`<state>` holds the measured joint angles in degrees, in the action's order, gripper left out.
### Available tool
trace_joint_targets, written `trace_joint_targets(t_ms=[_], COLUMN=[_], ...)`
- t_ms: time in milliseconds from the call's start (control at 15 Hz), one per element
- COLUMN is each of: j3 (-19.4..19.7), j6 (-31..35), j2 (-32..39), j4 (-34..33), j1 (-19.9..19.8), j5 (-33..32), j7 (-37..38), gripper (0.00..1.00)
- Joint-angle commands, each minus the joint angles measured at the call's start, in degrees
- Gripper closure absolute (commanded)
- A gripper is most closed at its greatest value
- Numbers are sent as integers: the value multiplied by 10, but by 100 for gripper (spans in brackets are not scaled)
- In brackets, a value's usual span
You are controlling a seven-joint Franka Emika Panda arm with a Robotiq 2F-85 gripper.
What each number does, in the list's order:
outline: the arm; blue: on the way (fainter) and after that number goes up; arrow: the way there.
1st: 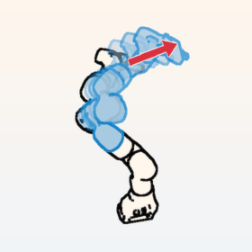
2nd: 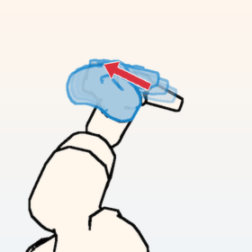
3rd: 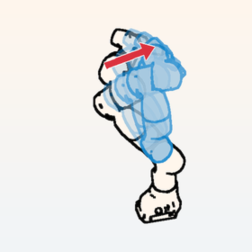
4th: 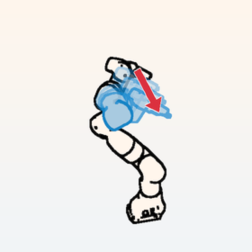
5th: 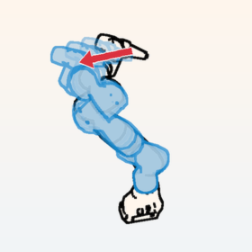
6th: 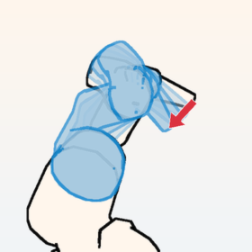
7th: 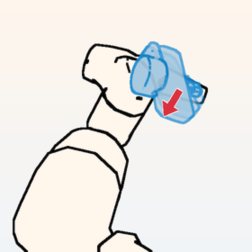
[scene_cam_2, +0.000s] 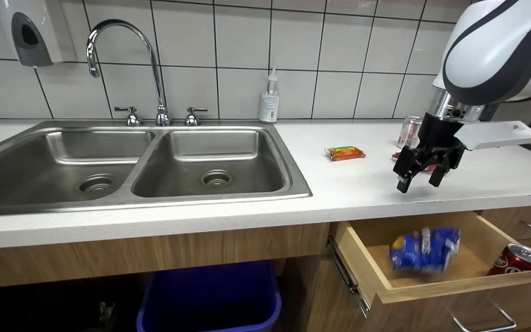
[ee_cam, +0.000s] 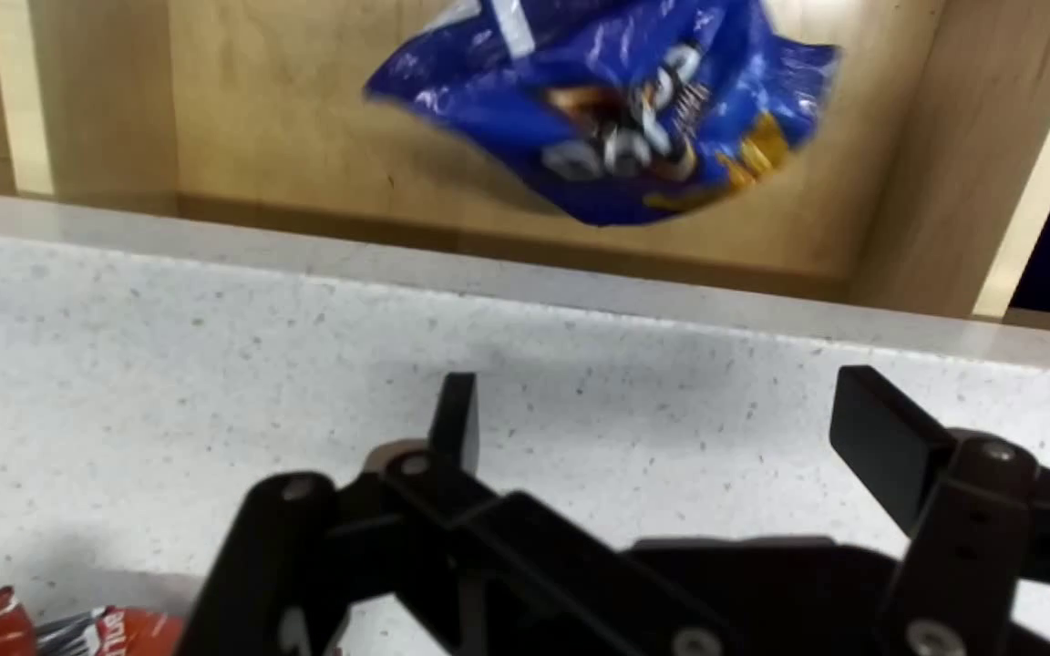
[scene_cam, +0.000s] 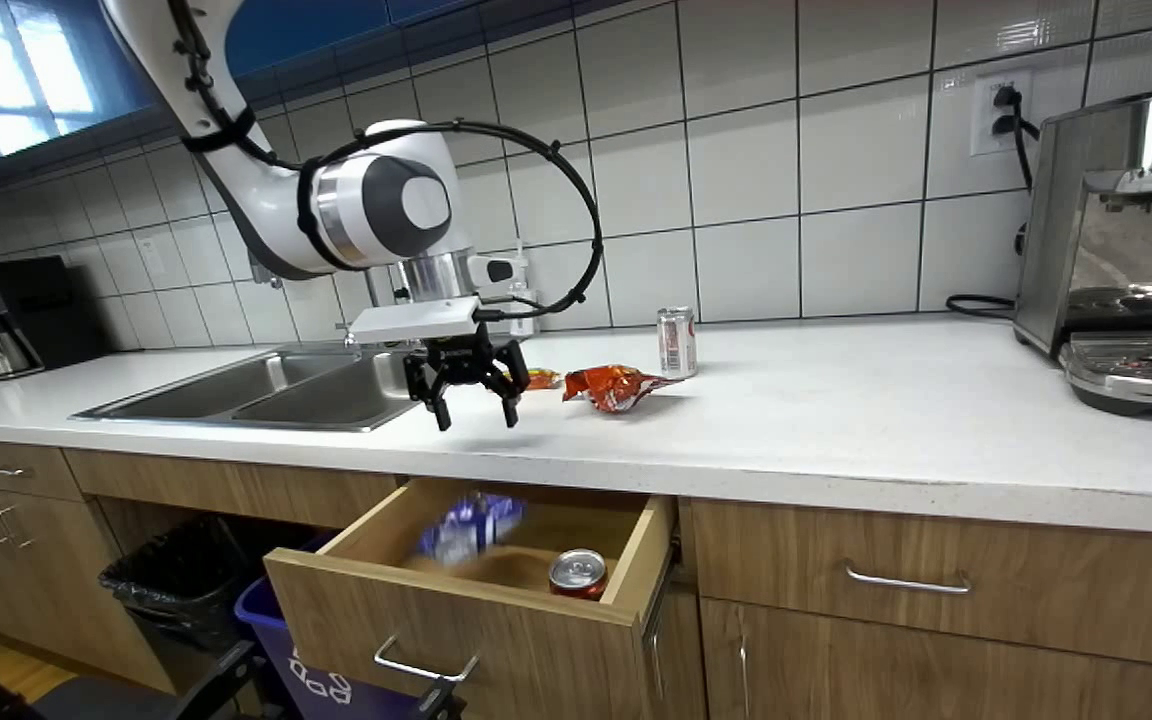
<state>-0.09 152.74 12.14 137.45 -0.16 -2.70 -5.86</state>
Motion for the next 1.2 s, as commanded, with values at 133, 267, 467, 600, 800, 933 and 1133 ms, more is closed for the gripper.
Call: trace_joint_targets(t_ms=[133,267,467,600,800,933,1133], j3=[3,2,2,3,5,8,13], j6=[15,20,25,27,29,30,31], j2=[-55,-66,-81,-86,-86,-82,-72], j4=[63,73,80,76,61,49,25], j1=[22,26,28,26,22,19,16], j5=[-23,-21,-24,-27,-32,-35,-35], j7=[63,75,87,89,87,83,75], gripper=[0,0,0,0,0,0,0])
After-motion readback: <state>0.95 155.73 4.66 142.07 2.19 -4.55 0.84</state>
